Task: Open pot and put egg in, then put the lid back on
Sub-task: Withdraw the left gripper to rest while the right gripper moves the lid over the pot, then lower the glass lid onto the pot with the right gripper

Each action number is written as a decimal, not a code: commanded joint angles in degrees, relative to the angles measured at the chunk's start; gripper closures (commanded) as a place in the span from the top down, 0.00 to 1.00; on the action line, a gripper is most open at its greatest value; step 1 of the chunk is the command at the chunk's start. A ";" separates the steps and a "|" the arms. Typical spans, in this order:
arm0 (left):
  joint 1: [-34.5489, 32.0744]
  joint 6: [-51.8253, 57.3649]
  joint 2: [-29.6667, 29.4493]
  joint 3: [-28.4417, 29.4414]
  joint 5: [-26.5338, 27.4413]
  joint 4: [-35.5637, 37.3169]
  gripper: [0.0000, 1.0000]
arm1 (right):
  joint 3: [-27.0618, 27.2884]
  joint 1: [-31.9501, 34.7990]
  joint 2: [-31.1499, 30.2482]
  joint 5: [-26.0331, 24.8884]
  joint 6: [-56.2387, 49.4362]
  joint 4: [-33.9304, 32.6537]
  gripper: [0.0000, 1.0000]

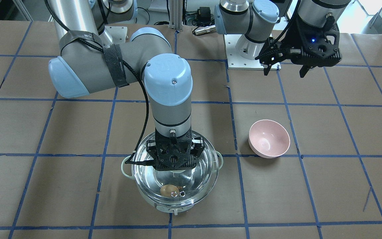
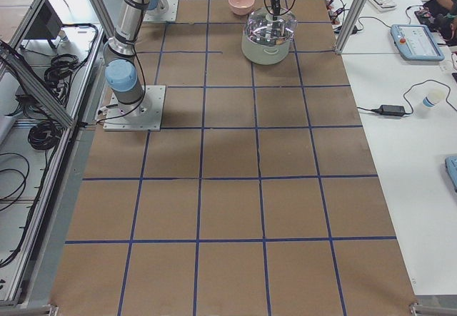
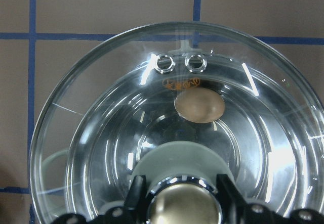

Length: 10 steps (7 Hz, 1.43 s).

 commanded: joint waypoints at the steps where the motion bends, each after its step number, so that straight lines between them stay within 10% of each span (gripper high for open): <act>1: -0.05 -2.73 0.52 -0.39 -1.32 0.12 1.00 | 1.44 -0.02 -0.03 -0.08 -1.29 0.00 0.05; 10: 0.22 -4.43 0.52 -0.57 -1.85 4.78 1.00 | 2.24 -0.02 -0.29 -1.23 -2.53 0.00 0.05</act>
